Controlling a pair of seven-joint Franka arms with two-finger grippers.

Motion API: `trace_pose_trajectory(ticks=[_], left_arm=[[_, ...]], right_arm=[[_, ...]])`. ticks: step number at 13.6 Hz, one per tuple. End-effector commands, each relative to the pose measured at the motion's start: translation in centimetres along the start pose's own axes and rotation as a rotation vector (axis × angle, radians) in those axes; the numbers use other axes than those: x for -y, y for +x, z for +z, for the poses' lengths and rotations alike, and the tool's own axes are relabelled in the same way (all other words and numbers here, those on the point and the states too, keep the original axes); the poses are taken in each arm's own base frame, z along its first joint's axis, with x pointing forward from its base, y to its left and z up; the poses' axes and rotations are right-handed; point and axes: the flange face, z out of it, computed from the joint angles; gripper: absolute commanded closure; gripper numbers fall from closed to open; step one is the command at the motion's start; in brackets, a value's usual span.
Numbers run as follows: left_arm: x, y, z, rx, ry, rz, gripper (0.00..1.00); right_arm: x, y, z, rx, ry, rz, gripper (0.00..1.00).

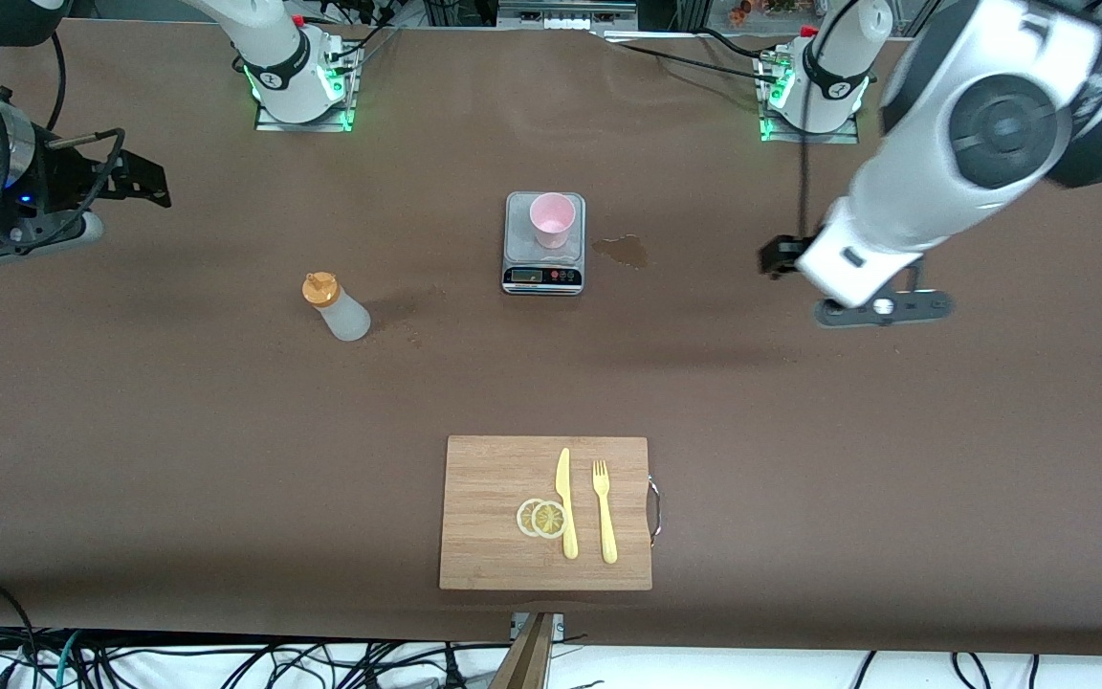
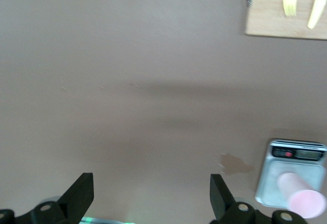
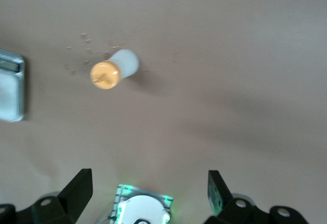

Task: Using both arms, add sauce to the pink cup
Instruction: 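Release the cup on the scale and raise the left gripper, then reach the right gripper to the white sauce bottle and grasp it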

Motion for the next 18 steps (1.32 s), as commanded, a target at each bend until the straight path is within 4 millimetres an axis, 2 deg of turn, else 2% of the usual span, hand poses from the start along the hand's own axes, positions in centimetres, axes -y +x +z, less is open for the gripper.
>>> trace_pose_trajectory(ticks=[1,3,4,6,8,10,13,18], left_arm=[[6.1,-1.8,0.1,-0.102,-0.004,0.109,0.00],[8.9,-2.4,1.2,-0.145,-0.020,0.085,0.00],[9.3,-2.5,1.7,-0.121,-0.046,0.073,0.00],[9.6,-2.8,1.9,-0.054,-0.070,0.059,0.00],[9.2,-2.7,1.6,-0.060,-0.073,0.062,0.00],[8.6,-2.7,1.7,-0.057,-0.072,0.071,0.00],[8.7,-2.7,1.7,-0.054,-0.073,0.082,0.00],[8.8,-2.7,1.8,-0.051,-0.072,0.079,0.00]], right_arm=[[0.8,-0.1,-0.3,-0.012,0.044,-0.143,0.00],[0.7,0.5,-0.2,-0.043,0.067,-0.256,0.00],[0.4,0.9,0.0,-0.062,0.062,-0.357,0.00],[-0.4,2.3,0.3,-0.129,0.062,-0.530,0.00],[-3.1,4.8,2.6,-0.226,0.140,-0.653,0.00],[-4.3,5.4,4.1,-0.259,0.173,-0.751,0.00],[-7.0,4.8,8.8,-0.365,0.324,-0.943,0.00],[-10.6,5.0,18.4,-0.530,0.493,-1.180,0.00]])
